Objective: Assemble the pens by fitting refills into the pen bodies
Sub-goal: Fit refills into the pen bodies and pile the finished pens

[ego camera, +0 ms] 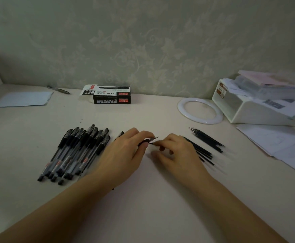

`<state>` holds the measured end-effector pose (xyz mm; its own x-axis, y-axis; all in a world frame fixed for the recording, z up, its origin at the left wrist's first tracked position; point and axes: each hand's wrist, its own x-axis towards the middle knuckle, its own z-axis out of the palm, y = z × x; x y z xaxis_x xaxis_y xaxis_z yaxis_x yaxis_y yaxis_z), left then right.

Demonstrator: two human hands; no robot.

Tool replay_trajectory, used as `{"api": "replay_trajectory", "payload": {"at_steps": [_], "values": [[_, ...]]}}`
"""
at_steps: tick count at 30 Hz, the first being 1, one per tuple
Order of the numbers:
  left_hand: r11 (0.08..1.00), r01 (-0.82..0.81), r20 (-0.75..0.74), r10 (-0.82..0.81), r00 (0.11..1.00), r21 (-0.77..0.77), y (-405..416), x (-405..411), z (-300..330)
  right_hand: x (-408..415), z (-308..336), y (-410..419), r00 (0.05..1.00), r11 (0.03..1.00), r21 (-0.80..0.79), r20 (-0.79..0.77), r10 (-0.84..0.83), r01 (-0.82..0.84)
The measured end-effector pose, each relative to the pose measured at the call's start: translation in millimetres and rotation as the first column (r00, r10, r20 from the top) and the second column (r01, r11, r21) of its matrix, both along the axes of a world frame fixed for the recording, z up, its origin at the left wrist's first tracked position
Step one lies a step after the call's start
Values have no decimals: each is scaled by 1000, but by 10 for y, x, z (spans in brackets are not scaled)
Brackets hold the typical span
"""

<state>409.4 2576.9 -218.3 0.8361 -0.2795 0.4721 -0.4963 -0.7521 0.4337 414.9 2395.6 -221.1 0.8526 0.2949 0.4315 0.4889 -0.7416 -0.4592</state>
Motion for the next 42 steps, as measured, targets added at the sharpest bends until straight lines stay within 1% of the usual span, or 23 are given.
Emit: {"api": "replay_trajectory", "payload": {"at_steps": [2,3,5,6,8,12,13,15,17,18,19,20,21,23,24,26,28,30,33,36,37,39,42], "values": [[999,14,16,-13,1000,-31,-6,-10,14,-16,52,-8,999,980,194,-18,-51,53],[999,24,29,-23,999,-39,-13,-16,19,-26,80,-6,995,941,332,-87,-39,66],[998,48,56,-45,997,-46,-30,-34,32,-57,137,23,960,815,572,-269,76,96],[997,58,64,-54,996,-51,-38,-43,40,-75,155,37,934,759,639,-334,126,126],[995,74,75,-69,995,-64,-46,-56,54,-101,168,52,892,687,704,-410,188,179],[996,63,91,-57,994,-61,-49,-70,64,-68,160,53,872,602,761,-443,208,243],[998,45,90,-40,995,-52,-50,-72,63,-39,168,35,879,532,800,-435,194,278],[999,16,76,-14,997,-28,-47,-73,66,32,229,-33,911,322,891,-382,154,320],[1000,0,71,0,997,-5,-47,-69,66,91,303,-165,949,202,930,-314,-1,308],[1000,-5,69,5,998,1,-47,-64,66,108,331,-238,954,205,933,-282,-98,297],[1000,-12,66,12,998,5,-44,-60,63,120,345,-307,952,251,925,-244,-186,286],[1000,-22,62,22,998,4,-39,-56,60,129,347,-362,945,348,894,-199,-260,284],[999,-35,61,34,998,2,-31,-51,58,136,339,-398,940,485,826,-144,-308,285],[997,-77,57,76,995,3,-6,-37,55,140,293,-413,947,752,597,-47,-318,282],[994,-105,52,105,993,7,11,-32,54,140,254,-406,953,834,479,-15,-303,273],[987,-159,37,159,987,13,50,-22,56,140,144,-383,960,932,254,38,-277,259],[982,-188,26,187,982,25,82,-13,56,147,37,-360,966,967,44,53,-253,251],[980,-195,19,195,981,39,102,-10,62,171,-17,-369,965,964,-50,15,-262,263],[978,-201,12,200,980,56,126,-9,58,196,-29,-391,958,954,-87,7,-288,287],[978,-201,19,200,980,60,138,-7,56,143,73,-352,982,984,21,52,-180,179],[978,-201,21,200,980,59,141,-8,62,108,133,-326,996,995,57,22,-88,87],[977,-207,25,206,978,59,150,-12,80,34,217,-283,983,994,26,-146,113,-110],[971,-229,26,228,973,74,183,-18,100,-16,225,-286,903,950,-144,-377,208,-279]]}}
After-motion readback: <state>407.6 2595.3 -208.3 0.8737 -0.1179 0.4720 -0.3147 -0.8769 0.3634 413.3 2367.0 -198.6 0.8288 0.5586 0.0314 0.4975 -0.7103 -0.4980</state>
